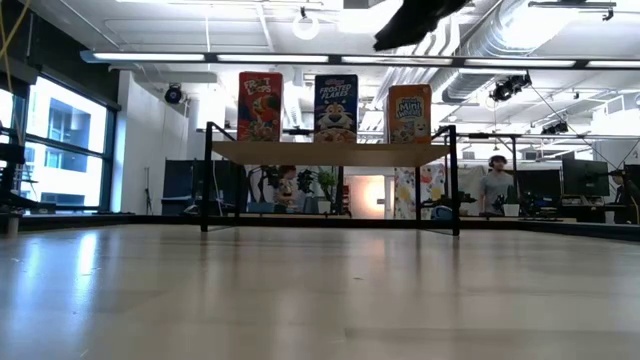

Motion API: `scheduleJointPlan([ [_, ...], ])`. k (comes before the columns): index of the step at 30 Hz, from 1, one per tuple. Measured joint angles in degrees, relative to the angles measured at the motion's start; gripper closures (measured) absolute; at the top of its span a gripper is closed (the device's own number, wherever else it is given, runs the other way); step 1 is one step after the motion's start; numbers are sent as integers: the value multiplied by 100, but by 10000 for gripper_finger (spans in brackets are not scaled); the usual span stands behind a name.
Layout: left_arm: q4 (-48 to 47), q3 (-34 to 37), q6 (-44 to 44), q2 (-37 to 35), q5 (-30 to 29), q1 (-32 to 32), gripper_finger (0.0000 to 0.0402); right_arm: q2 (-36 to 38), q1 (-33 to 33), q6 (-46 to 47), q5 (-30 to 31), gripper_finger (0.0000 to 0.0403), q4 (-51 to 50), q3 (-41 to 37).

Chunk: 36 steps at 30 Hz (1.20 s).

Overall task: Stack cereal on shelf
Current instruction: Put the orange cereal box on the shelf aligned with the other orange cereal boxes

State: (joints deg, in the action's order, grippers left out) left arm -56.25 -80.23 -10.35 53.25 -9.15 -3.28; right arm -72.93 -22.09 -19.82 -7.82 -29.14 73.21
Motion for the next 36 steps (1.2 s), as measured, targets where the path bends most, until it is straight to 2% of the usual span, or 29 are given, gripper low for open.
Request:
scheduleJointPlan([
  [4,-2,0,1,-1,0,-1,169,433,211,153,241,118,-152,-334],
  [11,0,-1,1,0,0,-1,169,2142,498,786,626,118,938,-2137],
  [15,0,0,0,0,0,-1,169,3059,697,1101,789,118,1193,-2854],
  [28,0,-1,1,0,0,0,169,4881,1146,1757,931,118,1319,-4103],
  [36,0,0,0,0,0,1,169,6059,1301,2160,931,118,1935,-5157],
])
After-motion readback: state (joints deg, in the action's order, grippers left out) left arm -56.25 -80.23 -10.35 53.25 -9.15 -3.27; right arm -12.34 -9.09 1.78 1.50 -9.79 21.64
